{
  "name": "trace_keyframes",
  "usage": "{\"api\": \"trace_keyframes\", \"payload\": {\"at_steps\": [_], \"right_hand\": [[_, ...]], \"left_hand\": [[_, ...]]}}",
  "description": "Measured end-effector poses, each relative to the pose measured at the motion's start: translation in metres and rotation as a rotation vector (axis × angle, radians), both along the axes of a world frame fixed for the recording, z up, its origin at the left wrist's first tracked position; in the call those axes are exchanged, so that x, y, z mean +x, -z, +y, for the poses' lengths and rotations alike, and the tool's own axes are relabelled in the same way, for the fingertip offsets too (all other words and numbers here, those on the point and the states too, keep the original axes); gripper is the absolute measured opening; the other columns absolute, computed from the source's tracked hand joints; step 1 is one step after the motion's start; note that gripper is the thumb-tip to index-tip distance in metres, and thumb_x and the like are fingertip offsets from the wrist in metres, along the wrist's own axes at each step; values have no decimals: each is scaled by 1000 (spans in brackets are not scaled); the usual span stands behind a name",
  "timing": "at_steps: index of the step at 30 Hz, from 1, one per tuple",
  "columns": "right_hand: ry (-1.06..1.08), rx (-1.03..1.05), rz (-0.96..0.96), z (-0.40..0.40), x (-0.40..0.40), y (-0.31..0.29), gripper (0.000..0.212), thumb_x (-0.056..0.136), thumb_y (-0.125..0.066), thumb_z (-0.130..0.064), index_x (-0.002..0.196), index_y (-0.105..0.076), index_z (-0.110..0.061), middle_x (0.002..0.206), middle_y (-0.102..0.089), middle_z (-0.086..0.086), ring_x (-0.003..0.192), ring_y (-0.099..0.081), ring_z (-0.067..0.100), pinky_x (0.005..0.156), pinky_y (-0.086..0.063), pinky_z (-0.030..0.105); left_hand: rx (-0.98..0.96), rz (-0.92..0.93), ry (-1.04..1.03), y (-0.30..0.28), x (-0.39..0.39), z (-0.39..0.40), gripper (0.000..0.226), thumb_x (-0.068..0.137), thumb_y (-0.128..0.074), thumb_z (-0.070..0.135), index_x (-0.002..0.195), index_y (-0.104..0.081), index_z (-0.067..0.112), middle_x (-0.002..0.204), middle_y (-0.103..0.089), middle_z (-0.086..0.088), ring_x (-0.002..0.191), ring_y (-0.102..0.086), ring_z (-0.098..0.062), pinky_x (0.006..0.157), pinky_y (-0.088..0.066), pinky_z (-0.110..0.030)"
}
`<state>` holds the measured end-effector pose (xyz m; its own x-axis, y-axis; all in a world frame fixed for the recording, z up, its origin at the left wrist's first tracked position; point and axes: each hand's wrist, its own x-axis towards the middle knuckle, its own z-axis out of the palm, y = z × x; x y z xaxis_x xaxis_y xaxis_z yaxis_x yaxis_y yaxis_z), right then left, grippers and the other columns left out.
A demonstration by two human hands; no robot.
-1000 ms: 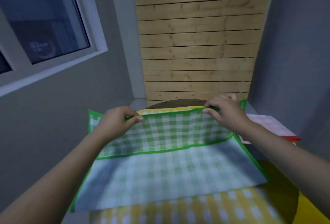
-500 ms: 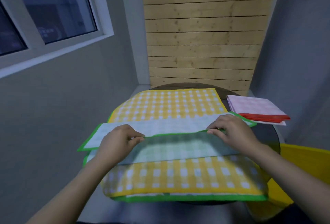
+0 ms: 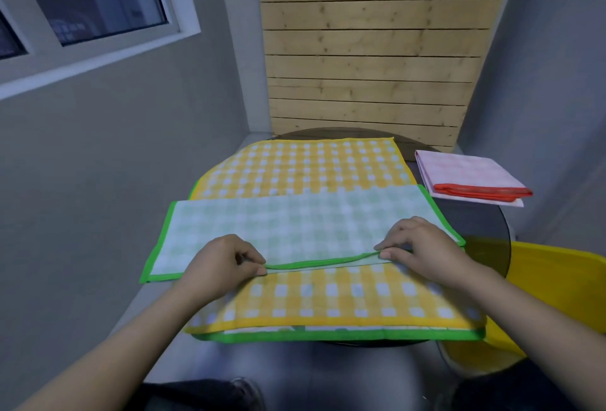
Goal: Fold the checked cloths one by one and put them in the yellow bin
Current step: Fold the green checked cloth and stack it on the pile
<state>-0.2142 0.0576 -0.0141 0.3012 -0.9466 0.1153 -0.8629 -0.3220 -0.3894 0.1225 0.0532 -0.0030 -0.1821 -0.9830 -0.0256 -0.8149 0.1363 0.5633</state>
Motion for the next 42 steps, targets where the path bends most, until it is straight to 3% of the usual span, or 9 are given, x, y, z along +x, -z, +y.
{"api": "trace_keyframes", "payload": {"at_steps": [9, 12, 15, 18, 22, 27, 30, 34, 42], "right_hand": [[42, 32, -61, -3, 4, 1, 26, 81, -63, -46, 74, -75, -25, 86, -63, -6, 89, -52, 11, 79, -44, 30], [69, 10, -76, -8, 7, 5, 28, 81, -65, -44, 63, -68, -23, 80, -62, -5, 85, -54, 14, 77, -46, 34], [61, 10, -58, -14, 9, 10, 24, 80, -67, -41, 65, -64, -23, 77, -62, -6, 81, -54, 15, 76, -48, 39], [56, 10, -15, -19, 14, 11, 20, 80, -67, -40, 67, -60, -25, 76, -59, -7, 81, -52, 15, 76, -48, 38], [69, 3, 66, -29, 26, 6, 24, 82, -64, -36, 64, -50, -26, 74, -52, -8, 83, -49, 17, 72, -42, 32], [92, -15, 38, -61, 55, 11, 25, 91, -51, -34, 110, -59, -19, 117, -57, 1, 115, -46, 23, 94, -35, 33], [74, 67, 69, -77, 77, 19, 48, 98, -35, -37, 143, -33, -20, 154, -27, 0, 143, -17, 19, 113, -14, 35], [62, 108, 164, -83, 89, 32, 54, 99, -19, -45, 149, -10, -28, 159, -3, -7, 146, 4, 12, 119, 3, 35], [319, 172, 232, -77, 15, 31, 66, 92, -15, -63, 149, -1, -33, 159, 7, -5, 145, 11, 14, 118, 5, 37]], "left_hand": [[-81, -15, 85, 14, -12, -19, 23, 80, -66, 47, 66, -63, 29, 78, -64, 5, 77, -58, -10, 72, -49, -33], [-150, -78, 87, 21, -32, -28, 12, 87, -59, 37, 95, -64, 29, 101, -55, 5, 104, -49, -15, 94, -38, -34], [-171, -137, 92, 28, -50, -37, 40, 89, -48, 42, 122, -55, 21, 125, -46, -1, 123, -39, -20, 101, -24, -31], [-125, -203, 76, 33, -61, -50, 65, 84, -32, 53, 140, -39, 21, 149, -30, -5, 140, -22, -22, 113, -13, -34], [-88, -334, 75, 39, -68, -69, 64, 95, -30, 53, 150, -16, 25, 160, -6, -5, 147, 1, -21, 119, 2, -41], [-33, -480, 108, 44, -70, -72, 67, 93, -17, 59, 150, 3, 31, 160, 11, -5, 146, 14, -21, 118, 9, -47], [-50, -498, 118, 45, -69, -74, 67, 92, -14, 61, 150, 5, 32, 160, 11, -3, 146, 14, -22, 117, 9, -48], [-68, -497, 114, 49, -67, -74, 72, 86, -8, 65, 150, 5, 34, 160, 10, -1, 147, 13, -21, 118, 8, -48], [-69, -491, 106, 48, -67, -74, 75, 81, -5, 66, 149, 6, 36, 159, 12, 0, 146, 15, -19, 118, 9, -47]]}}
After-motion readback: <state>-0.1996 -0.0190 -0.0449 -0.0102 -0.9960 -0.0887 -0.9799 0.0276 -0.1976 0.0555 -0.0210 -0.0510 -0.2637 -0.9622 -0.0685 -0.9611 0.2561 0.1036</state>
